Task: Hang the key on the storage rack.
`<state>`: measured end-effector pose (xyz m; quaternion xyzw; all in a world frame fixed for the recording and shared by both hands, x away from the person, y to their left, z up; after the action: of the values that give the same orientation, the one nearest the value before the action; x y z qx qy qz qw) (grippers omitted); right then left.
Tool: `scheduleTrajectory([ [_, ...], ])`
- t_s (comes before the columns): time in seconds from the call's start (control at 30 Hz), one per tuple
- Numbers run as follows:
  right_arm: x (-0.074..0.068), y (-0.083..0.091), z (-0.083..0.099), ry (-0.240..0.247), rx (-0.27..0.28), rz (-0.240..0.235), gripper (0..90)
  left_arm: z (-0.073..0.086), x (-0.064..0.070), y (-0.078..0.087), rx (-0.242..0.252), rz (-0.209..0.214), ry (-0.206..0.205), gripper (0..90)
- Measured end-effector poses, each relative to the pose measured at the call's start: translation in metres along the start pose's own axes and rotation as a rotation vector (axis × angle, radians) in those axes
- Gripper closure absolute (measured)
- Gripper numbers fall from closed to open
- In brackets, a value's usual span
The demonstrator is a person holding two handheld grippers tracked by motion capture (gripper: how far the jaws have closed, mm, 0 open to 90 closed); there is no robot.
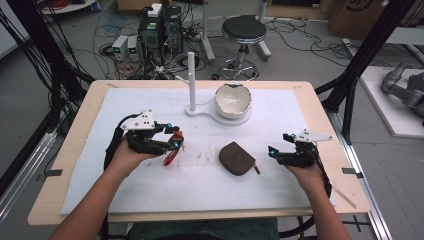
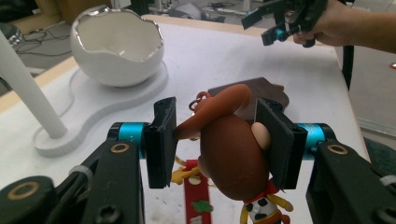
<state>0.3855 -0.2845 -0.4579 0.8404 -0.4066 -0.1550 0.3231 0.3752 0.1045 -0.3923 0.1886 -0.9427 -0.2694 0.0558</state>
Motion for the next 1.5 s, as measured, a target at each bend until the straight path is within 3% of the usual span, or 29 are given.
scheduleTrajectory([
  [0.73, 0.001, 0.000, 0.000, -0.003, 0.004, 0.001, 19.4, -0.048, -0.024, 0.010, 0.029, -0.015, -0.014, 50.2],
  [1.13, 0.000, 0.000, 0.000, -0.005, -0.001, -0.002, 19.4, -0.074, -0.045, 0.011, 0.042, 0.011, -0.002, 50.2],
  [1.5, 0.000, 0.001, 0.000, -0.001, 0.004, -0.003, 19.4, -0.104, -0.065, 0.005, 0.041, -0.006, -0.014, 50.2],
])
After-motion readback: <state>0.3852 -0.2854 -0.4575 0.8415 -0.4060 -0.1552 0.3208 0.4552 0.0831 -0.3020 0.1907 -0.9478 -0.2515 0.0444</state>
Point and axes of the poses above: each handheld gripper's, and its own axes: y roughly backward along the jaws, z roughly out of its underside, x roughly to its right, the point moved 7 cm from there along -y, roughly forward along the jaws, and after that the axes turned 11 degrees about -x, right-handed, at the moved point
